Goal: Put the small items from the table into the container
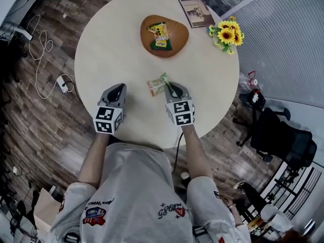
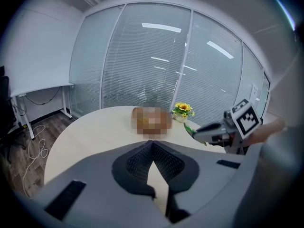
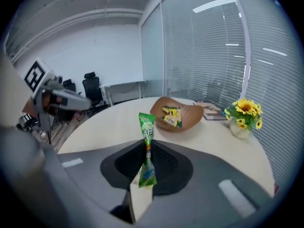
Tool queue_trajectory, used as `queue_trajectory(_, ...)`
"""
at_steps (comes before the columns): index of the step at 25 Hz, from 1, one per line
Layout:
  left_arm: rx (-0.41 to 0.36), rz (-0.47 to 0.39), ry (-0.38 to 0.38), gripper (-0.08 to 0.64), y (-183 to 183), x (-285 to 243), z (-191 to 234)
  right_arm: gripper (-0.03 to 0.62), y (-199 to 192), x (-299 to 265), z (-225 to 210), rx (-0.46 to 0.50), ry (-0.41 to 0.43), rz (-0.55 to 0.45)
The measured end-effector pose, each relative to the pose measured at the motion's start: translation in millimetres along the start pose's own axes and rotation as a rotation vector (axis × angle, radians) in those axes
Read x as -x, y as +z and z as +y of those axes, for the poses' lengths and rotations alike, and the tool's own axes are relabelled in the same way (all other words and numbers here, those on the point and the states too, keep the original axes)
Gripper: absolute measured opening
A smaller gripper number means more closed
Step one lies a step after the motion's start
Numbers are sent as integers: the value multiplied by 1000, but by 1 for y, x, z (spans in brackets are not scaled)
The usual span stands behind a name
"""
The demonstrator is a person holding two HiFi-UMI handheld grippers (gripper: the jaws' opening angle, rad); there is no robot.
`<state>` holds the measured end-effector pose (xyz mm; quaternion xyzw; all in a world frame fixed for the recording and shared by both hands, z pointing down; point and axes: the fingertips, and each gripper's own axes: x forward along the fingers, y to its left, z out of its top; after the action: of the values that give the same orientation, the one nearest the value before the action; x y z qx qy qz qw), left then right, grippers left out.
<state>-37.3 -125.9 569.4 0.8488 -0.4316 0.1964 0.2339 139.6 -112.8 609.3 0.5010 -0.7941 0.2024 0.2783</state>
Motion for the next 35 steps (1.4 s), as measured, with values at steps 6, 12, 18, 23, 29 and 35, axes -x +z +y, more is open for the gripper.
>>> queue_trajectory(6, 15, -4, 0, 6, 5, 0, 11, 41, 105, -57, -56, -92, -58, -125)
queue_trajectory(12, 49, 22, 42, 6, -6, 7, 34, 41, 124, -126, -91, -107, -77, -36)
queue_trajectory(18, 62, 36, 78, 6, -10, 13, 57, 43, 106, -155, -107, -134, -96, 34)
queue_trajectory(23, 66, 39, 82, 6, -14, 14, 58, 77, 102, -149, -107, -178, -90, 12)
queue_trajectory(29, 53, 13, 73, 6, -6, 6, 46, 75, 113, -104, -99, -183, -108, -106)
queue_trajectory(35, 37, -14, 50, 6, 2, 2, 30, 2, 112, -29, -74, -212, -198, -262)
